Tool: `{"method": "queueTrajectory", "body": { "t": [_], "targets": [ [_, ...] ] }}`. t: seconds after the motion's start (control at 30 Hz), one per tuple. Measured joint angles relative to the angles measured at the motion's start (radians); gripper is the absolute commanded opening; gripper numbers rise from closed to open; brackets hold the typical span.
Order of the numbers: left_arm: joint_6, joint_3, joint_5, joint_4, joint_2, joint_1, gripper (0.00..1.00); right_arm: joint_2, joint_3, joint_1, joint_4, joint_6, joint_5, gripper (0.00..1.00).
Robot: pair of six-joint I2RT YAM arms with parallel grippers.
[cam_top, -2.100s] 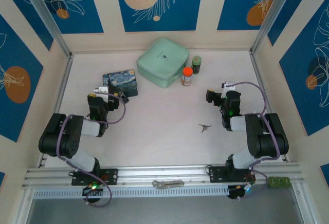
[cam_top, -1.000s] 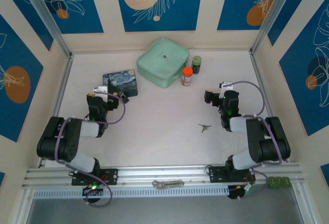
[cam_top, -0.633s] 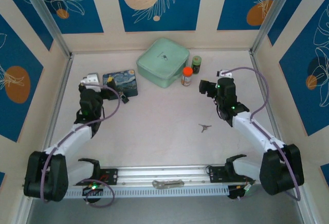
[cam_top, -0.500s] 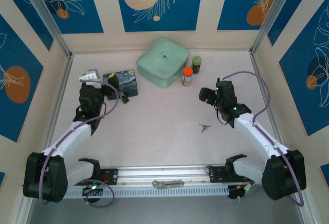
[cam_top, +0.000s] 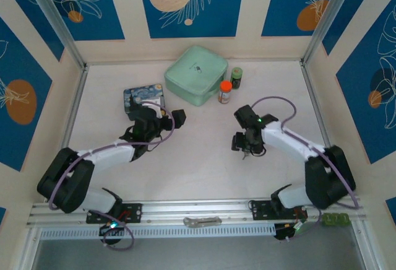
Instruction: Unlock the padlock with the key
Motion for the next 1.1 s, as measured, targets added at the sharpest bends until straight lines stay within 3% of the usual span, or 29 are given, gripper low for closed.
{"method": "queueTrajectory", "body": {
  "t": [0.13,0.3,0.77,1.1],
  "targets": [
    [-0.031,0.009,0.047,0.019,0.028,-0.007,1.0,0.143,0.104,0.023,-0.062,-0.033,0.092,0.53],
    [-0.042,0.01,0.059,0.038,0.027,-0.008,1.0,0.2,0.115,0.031,-0.093,-0.076,0.122,0.51],
    [-0.047,-0.016,0.046,0.033,-0.028,-0.008,1.0,0.19,0.005,0.037,-0.025,-0.095,0.008,0.51],
    [-0.056,-0.028,0.032,0.033,-0.032,-0.008,1.0,0.158,-0.019,0.156,-0.023,-0.014,-0.097,0.5]
  ]
}}
